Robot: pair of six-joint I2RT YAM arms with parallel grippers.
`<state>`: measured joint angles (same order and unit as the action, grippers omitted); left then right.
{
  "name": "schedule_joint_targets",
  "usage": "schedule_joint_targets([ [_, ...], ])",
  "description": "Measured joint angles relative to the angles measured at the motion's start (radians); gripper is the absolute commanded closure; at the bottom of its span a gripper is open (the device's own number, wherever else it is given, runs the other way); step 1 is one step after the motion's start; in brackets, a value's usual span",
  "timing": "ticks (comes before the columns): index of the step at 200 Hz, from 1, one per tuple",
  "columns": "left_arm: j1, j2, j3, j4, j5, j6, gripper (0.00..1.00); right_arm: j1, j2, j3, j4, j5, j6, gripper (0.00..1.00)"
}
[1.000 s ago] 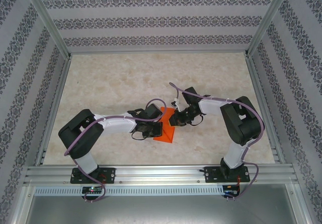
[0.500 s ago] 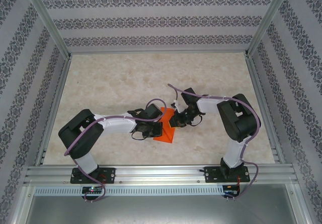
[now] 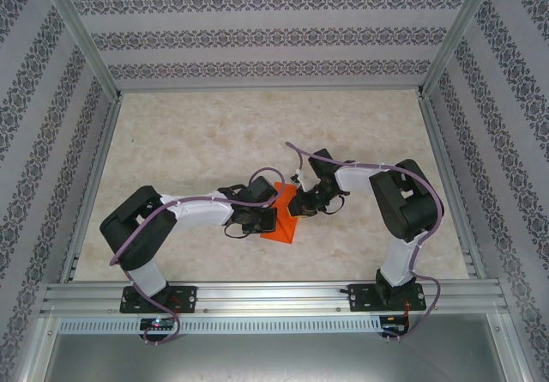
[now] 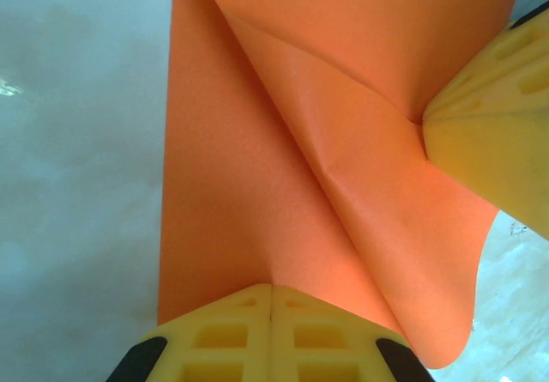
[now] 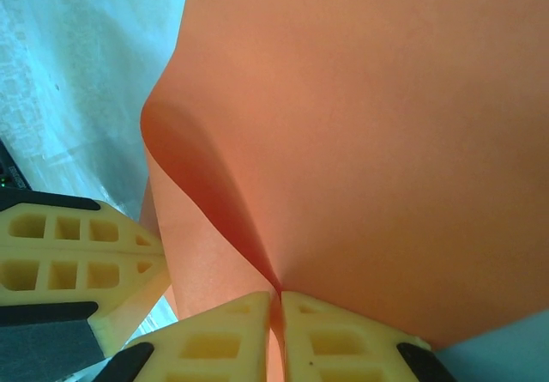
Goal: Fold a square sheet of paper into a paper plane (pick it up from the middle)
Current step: Fold the triangle a second time at the center of the table.
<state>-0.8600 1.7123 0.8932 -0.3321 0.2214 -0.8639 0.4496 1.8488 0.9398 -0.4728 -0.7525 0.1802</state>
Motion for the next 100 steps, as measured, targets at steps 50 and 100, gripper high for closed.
schedule_joint_targets([
  [50,0.000,0.001,0.000,0.000,0.000,0.003,0.96,0.000,0.003,0.026,-0.010,0.003,-0.019,0.88],
  [100,0.000,0.001,0.000,0.000,0.000,0.004,0.96,0.000,0.026,0.028,-0.018,0.003,-0.026,0.88],
])
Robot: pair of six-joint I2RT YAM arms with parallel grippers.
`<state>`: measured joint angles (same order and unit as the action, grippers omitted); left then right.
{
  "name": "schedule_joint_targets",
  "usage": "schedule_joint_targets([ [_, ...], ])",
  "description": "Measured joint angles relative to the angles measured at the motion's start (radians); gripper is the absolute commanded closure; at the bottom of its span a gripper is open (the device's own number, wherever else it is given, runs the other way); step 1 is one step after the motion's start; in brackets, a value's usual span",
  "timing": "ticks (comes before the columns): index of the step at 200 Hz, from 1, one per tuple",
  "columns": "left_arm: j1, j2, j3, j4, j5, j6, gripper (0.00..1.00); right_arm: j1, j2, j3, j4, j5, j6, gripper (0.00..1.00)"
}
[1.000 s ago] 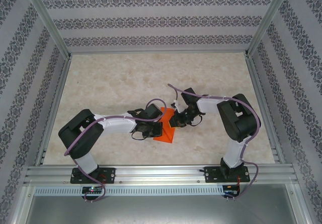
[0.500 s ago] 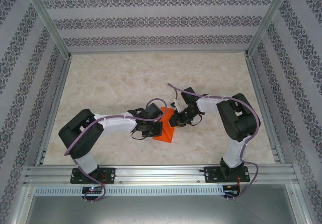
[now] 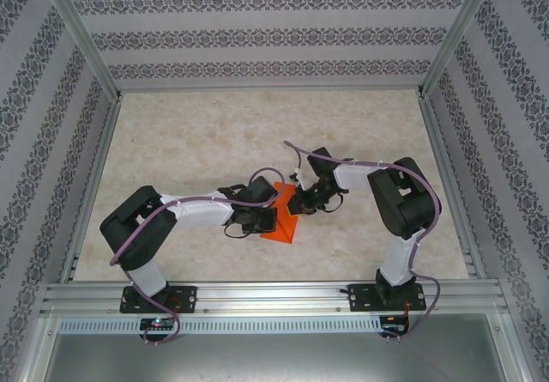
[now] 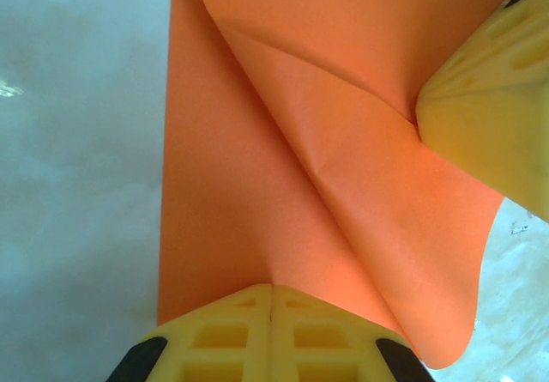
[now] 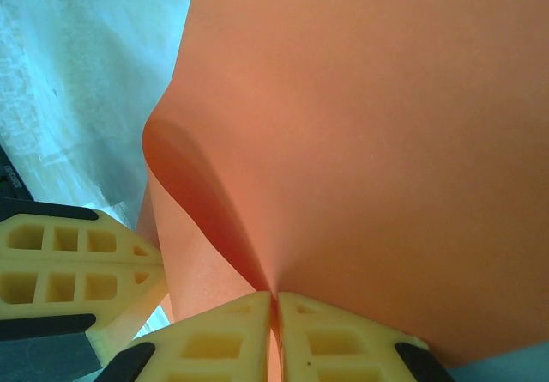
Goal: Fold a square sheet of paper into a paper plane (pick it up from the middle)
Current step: Fold the triangle a second time at the center of the table.
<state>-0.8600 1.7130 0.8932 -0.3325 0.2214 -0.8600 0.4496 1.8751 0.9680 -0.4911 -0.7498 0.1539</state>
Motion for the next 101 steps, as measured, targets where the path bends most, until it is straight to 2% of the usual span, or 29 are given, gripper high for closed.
schedule_joint_targets([
  [68,0.000,-0.012,0.000,-0.018,-0.012,0.004,0.90,0.000,0.004,0.000,0.000,-0.003,0.000,0.90],
  [101,0.000,-0.086,0.000,-0.056,-0.031,0.003,0.89,0.000,0.006,0.002,0.000,-0.003,0.000,0.90],
])
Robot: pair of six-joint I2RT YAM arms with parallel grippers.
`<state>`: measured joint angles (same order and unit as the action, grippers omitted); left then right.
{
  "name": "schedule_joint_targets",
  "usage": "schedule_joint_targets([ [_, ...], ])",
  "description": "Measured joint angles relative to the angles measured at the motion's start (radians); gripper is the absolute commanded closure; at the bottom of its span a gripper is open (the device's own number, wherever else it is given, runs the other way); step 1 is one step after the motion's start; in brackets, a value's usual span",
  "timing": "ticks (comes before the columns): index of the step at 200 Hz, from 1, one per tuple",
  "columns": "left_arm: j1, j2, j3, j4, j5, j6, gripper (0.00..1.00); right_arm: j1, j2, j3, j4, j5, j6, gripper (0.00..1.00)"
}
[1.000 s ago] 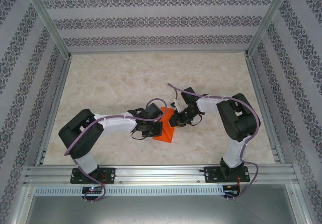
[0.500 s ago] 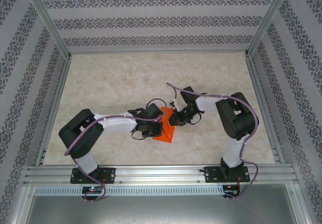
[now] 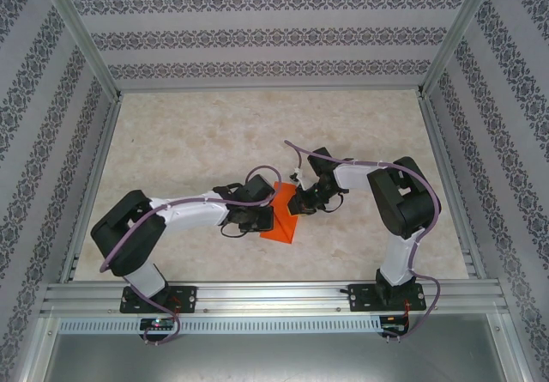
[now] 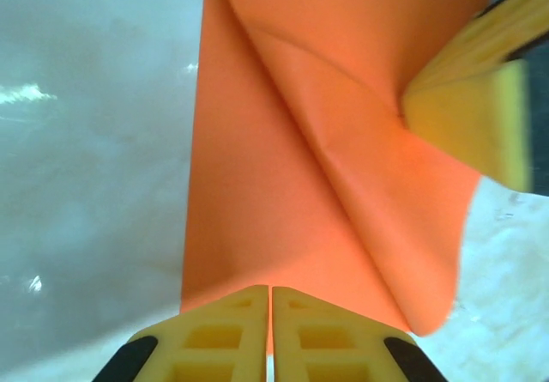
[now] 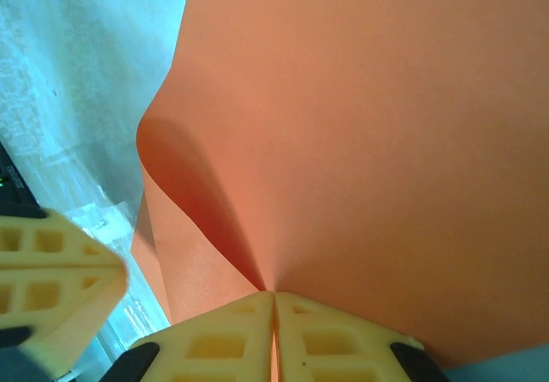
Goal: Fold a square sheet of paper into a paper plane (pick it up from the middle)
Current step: Fold the triangle a second time at the center of the table.
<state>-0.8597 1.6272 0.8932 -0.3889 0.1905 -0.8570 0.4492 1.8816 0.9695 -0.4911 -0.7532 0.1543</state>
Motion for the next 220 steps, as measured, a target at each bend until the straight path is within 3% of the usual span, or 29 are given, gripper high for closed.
schedule_joint_targets([
  [47,0.031,-0.064,0.000,0.063,0.013,-0.040,0.87,0.000,0.003,0.003,-0.003,-0.001,0.000,0.90],
  [155,0.061,0.166,0.043,0.212,0.058,-0.103,0.89,0.000,0.011,0.010,-0.009,-0.008,0.000,0.90],
  [220,0.070,0.156,0.024,0.241,0.065,-0.129,0.88,0.000,0.016,0.016,-0.016,-0.008,0.000,0.90],
])
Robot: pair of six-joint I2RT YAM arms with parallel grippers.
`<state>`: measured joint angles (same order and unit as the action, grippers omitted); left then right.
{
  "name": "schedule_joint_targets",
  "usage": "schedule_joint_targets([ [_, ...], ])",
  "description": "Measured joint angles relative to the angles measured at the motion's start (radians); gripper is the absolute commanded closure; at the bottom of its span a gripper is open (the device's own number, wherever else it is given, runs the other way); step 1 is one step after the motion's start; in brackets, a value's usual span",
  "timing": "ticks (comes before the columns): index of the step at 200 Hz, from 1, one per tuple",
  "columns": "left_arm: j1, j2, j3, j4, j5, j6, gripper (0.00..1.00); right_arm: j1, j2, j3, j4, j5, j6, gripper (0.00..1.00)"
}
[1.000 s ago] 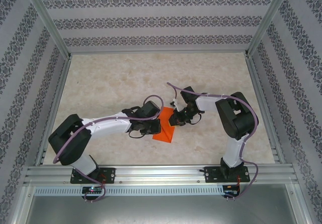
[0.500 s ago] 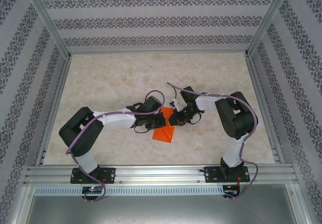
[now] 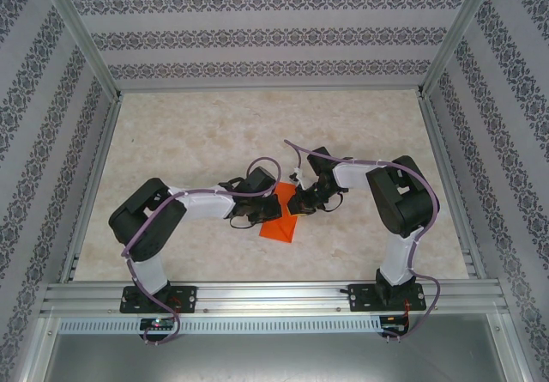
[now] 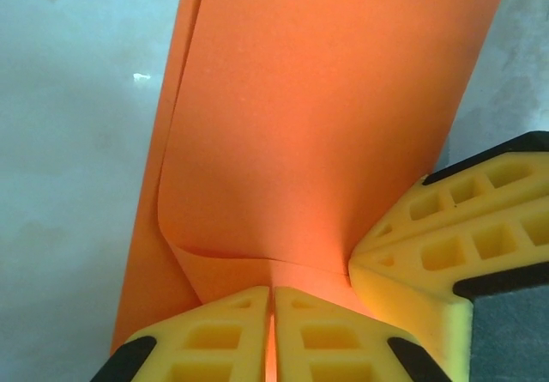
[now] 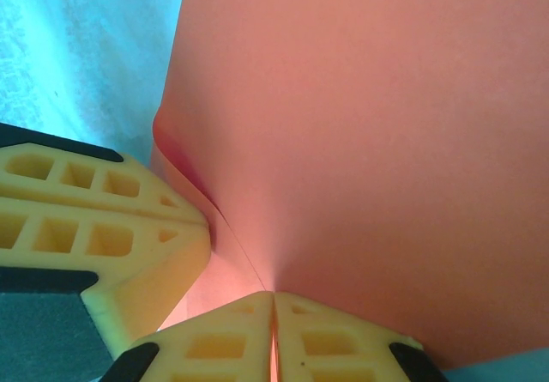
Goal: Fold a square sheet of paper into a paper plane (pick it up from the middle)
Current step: Fold the triangle a second time at the center of the table.
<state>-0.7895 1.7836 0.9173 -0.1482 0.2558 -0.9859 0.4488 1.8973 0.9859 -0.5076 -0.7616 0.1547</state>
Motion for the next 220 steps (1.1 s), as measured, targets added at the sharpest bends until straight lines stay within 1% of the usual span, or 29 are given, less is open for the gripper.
schedule_joint_targets([
  [50,0.011,-0.059,0.012,-0.001,-0.062,0.007,0.89,0.000,0.011,0.009,-0.002,-0.014,0.000,0.90],
  [66,0.012,-0.050,0.020,0.003,-0.074,0.008,0.91,0.000,0.013,0.010,-0.002,-0.016,0.000,0.90],
  [99,0.014,0.006,0.003,0.019,-0.086,0.004,0.91,0.000,0.017,0.014,-0.002,-0.020,0.000,0.90],
  [127,0.017,0.010,-0.009,0.050,-0.086,0.003,0.92,0.000,0.019,0.015,-0.002,-0.023,0.001,0.90],
  [171,0.017,0.003,-0.010,0.048,-0.086,0.008,0.89,0.000,0.019,0.016,-0.003,-0.023,0.002,0.90],
  [220,0.017,-0.024,0.022,-0.001,-0.079,0.039,0.85,0.000,0.021,0.018,-0.002,-0.026,0.002,0.90],
])
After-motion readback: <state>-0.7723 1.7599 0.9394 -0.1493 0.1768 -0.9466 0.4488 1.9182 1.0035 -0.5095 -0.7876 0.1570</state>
